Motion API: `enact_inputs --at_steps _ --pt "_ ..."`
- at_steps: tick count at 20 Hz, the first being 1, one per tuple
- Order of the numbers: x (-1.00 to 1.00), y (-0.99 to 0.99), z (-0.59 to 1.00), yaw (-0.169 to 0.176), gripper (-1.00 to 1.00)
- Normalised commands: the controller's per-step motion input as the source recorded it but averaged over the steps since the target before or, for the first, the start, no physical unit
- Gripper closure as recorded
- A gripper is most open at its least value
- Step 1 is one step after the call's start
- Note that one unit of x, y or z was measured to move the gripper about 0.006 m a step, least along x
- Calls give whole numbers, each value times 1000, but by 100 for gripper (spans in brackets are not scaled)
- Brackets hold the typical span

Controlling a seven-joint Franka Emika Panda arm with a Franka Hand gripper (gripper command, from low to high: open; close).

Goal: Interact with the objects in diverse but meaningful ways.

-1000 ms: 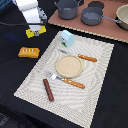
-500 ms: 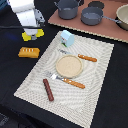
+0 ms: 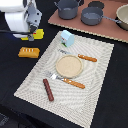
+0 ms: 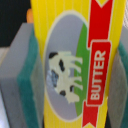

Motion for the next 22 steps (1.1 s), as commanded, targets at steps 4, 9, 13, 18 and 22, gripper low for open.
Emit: enact_inputs --at_steps 4,9,13,18,22 --pt "609 -846 331 0 100" --pt "697 -787 420 -3 100" --pt "737 -718 421 -10 100" --pt "754 -703 251 -16 100" --pt "759 -723 160 -13 100"
